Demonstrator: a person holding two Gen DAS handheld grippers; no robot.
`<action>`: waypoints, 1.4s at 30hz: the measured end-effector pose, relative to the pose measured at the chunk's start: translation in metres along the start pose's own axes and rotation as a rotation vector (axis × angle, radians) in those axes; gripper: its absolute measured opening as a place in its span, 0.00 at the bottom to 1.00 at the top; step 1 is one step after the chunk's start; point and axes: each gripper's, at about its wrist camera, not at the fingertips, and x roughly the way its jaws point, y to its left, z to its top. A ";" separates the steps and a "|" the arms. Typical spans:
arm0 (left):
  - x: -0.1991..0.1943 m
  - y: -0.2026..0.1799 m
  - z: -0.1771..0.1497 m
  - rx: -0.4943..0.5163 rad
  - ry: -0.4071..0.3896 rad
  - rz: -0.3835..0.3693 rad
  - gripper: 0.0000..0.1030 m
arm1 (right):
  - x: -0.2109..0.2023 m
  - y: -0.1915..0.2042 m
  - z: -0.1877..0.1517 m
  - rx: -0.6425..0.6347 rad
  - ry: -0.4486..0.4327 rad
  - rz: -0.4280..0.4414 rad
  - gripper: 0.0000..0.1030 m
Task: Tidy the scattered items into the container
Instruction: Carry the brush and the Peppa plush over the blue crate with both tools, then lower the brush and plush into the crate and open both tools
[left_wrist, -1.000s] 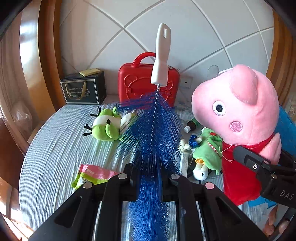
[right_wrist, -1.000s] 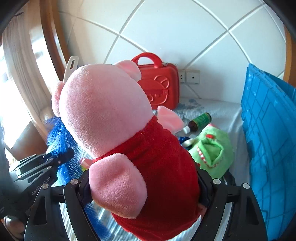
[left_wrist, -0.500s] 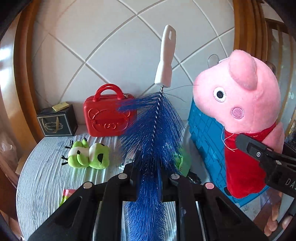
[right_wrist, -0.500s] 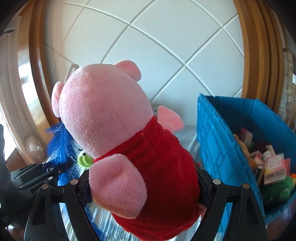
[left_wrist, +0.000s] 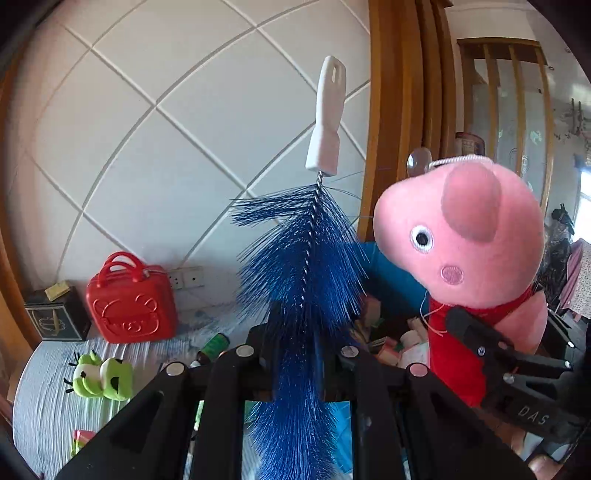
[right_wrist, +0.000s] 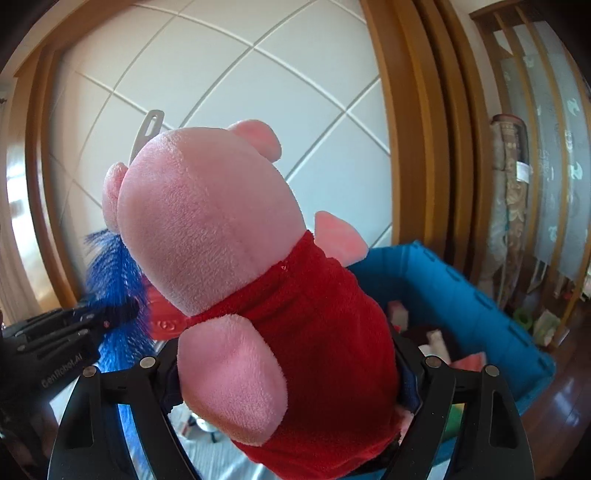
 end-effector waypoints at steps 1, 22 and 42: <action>0.004 -0.018 0.009 -0.005 -0.009 -0.003 0.13 | -0.002 -0.019 0.005 -0.006 -0.007 -0.007 0.84; 0.213 -0.182 -0.057 0.075 0.426 0.092 0.17 | 0.128 -0.253 -0.070 0.071 0.326 -0.089 0.85; 0.163 -0.189 -0.048 0.092 0.317 0.101 0.54 | 0.136 -0.271 -0.088 0.041 0.355 -0.127 0.94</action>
